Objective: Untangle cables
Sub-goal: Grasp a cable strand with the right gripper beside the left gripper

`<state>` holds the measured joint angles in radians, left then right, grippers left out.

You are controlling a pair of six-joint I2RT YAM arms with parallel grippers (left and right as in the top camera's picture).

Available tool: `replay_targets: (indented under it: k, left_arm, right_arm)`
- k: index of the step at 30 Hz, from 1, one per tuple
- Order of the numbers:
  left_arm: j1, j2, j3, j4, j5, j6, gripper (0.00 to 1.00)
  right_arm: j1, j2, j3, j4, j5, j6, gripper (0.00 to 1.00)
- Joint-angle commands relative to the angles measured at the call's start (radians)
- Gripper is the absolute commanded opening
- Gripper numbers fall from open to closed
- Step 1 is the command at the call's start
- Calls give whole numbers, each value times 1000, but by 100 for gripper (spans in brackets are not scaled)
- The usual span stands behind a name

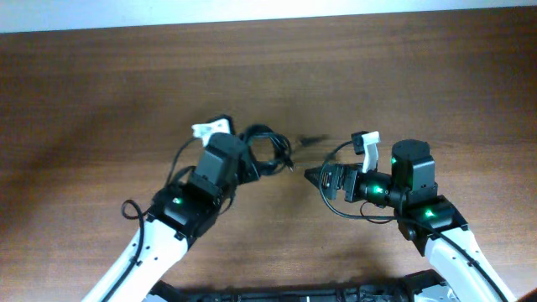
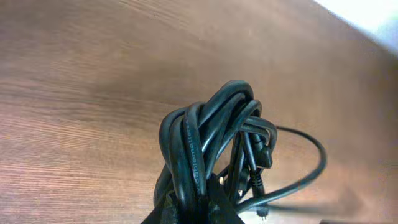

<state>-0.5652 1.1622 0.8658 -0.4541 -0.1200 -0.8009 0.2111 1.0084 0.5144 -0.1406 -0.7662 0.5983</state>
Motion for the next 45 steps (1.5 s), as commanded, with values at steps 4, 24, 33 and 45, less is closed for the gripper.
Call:
replay_targets:
  k: [4,24,33,45]
  left_arm:
    - [122,-24,13,30,248,-237,0]
    - [127,-23,12,-63,434,-103,43]
    - [174,-19,12,-154,551,-74,99]
    - [63,156,12,26,491,-468,14]
  right_arm:
    - [27,80,16,167,31,204,99]
    - [182,253,16,482,55,380,9]
    - [182,253,16,480,37,407,8]
    - [182,255,16,478,132,592,5]
